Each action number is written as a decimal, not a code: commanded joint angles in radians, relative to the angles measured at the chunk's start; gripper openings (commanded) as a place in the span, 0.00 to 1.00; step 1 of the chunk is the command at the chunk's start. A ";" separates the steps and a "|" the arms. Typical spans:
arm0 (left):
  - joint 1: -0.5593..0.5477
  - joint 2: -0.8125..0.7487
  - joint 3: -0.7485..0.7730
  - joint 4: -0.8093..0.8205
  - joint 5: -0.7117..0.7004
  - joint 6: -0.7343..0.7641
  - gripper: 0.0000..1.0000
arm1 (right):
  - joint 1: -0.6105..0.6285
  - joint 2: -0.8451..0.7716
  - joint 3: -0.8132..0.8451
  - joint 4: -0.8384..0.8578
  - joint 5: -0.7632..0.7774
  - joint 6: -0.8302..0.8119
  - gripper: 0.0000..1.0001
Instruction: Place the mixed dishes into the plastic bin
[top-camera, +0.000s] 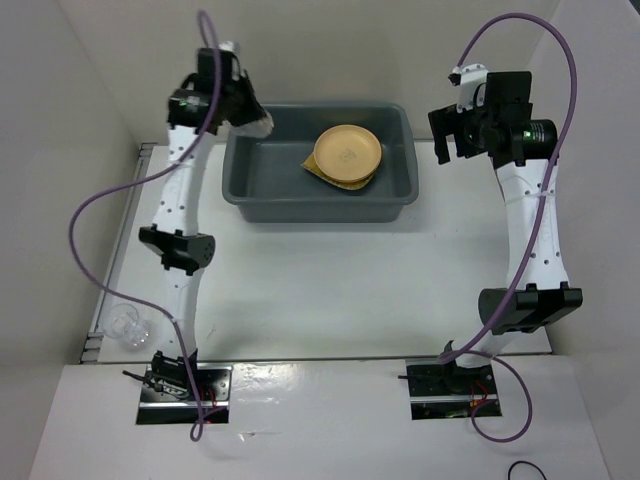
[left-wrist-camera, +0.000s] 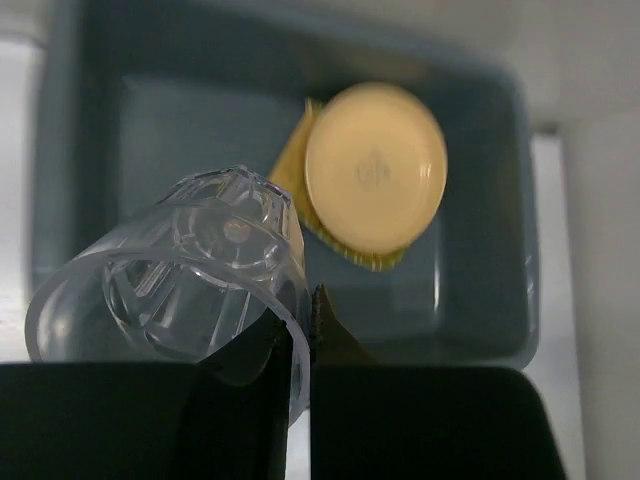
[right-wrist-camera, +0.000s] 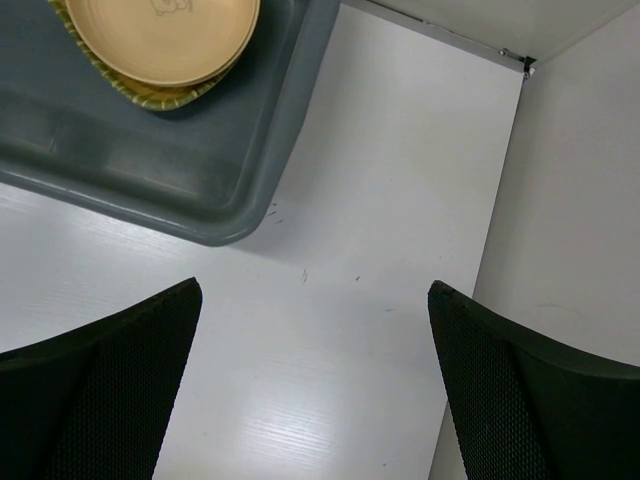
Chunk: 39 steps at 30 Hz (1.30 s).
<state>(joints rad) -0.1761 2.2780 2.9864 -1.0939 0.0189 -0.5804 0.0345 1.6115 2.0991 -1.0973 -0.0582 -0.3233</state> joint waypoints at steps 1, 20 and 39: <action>-0.057 0.126 -0.040 -0.126 0.038 0.059 0.00 | -0.004 -0.050 -0.023 0.011 0.021 -0.005 0.98; -0.183 0.311 -0.213 -0.198 -0.120 0.040 0.17 | -0.004 -0.078 -0.053 0.011 0.031 -0.014 0.98; -0.086 -0.110 0.104 -0.208 -0.385 0.011 0.75 | -0.004 -0.078 -0.053 0.011 0.001 -0.014 0.98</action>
<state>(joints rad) -0.3061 2.3802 3.0329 -1.2961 -0.2653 -0.5560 0.0345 1.5723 2.0388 -1.0958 -0.0433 -0.3317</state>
